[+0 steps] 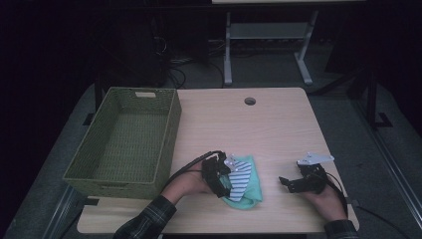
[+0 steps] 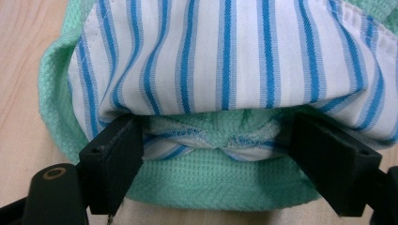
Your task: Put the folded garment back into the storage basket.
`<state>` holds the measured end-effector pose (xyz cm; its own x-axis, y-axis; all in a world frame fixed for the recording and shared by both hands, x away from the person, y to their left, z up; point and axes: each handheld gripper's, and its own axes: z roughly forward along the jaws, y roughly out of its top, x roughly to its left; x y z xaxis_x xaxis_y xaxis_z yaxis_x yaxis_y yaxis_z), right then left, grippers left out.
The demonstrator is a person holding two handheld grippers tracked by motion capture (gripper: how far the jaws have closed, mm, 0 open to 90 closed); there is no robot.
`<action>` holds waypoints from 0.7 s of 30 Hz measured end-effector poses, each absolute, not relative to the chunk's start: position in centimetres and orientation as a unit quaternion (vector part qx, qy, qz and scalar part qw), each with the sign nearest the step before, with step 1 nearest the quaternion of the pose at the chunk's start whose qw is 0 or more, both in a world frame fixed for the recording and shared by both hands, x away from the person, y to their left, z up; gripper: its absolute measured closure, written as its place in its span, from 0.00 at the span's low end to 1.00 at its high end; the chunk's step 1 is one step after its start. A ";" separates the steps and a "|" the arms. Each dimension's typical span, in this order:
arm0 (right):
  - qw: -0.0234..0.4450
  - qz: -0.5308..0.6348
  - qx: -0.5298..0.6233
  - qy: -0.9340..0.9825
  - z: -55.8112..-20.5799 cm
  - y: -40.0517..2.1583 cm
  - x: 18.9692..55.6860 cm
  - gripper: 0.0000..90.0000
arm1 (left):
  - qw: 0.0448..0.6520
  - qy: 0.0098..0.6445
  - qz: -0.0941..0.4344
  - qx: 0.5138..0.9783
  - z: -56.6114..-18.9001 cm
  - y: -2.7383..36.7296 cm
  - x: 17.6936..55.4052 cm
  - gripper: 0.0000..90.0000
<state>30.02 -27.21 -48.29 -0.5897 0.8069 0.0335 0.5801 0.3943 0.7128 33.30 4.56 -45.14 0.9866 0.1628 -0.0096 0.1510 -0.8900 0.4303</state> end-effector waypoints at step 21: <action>0.161 0.352 0.424 0.819 -48.3 -27.2 30.0 0.07 | 0.224 0.094 0.030 0.970 -44.5 5.3 33.6 0.79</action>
<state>30.02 -27.20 -48.29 -0.5887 0.8076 0.0345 0.5808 0.3930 0.7129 33.64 5.34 -44.45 0.9807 0.1951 0.0160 0.1683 -0.8822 0.4397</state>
